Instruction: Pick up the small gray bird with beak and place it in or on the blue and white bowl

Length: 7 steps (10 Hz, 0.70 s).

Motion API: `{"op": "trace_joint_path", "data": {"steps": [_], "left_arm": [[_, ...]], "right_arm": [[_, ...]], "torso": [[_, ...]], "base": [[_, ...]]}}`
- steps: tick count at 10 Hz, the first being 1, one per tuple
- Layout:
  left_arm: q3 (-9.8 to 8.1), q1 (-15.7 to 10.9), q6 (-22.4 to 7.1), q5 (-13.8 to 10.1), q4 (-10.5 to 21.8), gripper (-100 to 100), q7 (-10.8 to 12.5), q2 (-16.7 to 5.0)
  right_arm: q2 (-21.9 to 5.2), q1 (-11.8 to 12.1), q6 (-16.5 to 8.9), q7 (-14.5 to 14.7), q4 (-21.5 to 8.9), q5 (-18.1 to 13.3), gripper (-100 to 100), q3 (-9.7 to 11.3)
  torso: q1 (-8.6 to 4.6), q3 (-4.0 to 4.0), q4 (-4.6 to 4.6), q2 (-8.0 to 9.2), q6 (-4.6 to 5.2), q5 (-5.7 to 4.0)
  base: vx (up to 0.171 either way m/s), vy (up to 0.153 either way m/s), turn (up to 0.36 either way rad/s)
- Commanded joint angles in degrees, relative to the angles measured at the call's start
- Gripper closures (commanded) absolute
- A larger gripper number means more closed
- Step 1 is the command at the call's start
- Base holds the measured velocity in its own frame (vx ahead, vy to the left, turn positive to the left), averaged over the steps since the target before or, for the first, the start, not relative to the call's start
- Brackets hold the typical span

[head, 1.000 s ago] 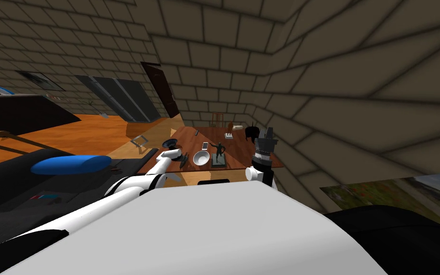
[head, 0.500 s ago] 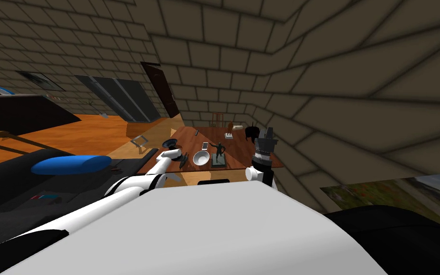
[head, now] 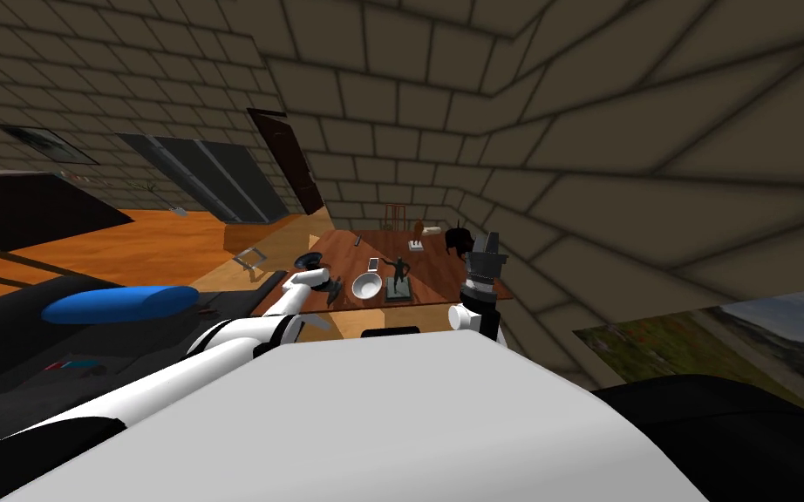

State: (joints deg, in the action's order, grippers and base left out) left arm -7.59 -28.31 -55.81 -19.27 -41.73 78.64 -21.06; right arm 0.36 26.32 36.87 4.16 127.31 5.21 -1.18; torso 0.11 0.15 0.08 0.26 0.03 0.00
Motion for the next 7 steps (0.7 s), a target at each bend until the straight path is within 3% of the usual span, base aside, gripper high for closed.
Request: {"op": "trace_joint_path", "data": {"steps": [1,2,3,7], "left_arm": [[-1.63,-1.0,-0.4,-2.6,-0.7,100,1.1,-1.3],[-1.63,-1.0,-0.4,-2.6,-0.7,100,1.1,-1.3],[-3.36,-1.0,-0.9,-4.9,-1.0,100,1.7,-2.9],[-8.09,1.6,-2.2,-10.1,-0.6,100,3.1,-7.2]], "right_arm": [[0.0,0.0,0.0,0.0,0.0,0.0,0,0.0],[0.0,0.0,0.0,0.0,0.0,0.0,0,0.0],[0.0,0.0,0.0,0.0,0.0,0.0,0,0.0],[0.0,0.0,0.0,0.0,0.0,0.0,0,0.0]], "torso": [[0.00,0.00,0.00,0.00,0.00,0.00],[0.02,0.20,0.08,0.34,0.05,0.03],[0.10,0.23,0.07,0.40,-0.10,0.04],[0.59,0.14,0.05,0.21,-0.18,0.15]], "base": [[-0.197,0.047,-0.345],[-0.165,0.054,-0.140],[-0.130,0.073,-0.264],[-0.110,0.123,-0.301]]}}
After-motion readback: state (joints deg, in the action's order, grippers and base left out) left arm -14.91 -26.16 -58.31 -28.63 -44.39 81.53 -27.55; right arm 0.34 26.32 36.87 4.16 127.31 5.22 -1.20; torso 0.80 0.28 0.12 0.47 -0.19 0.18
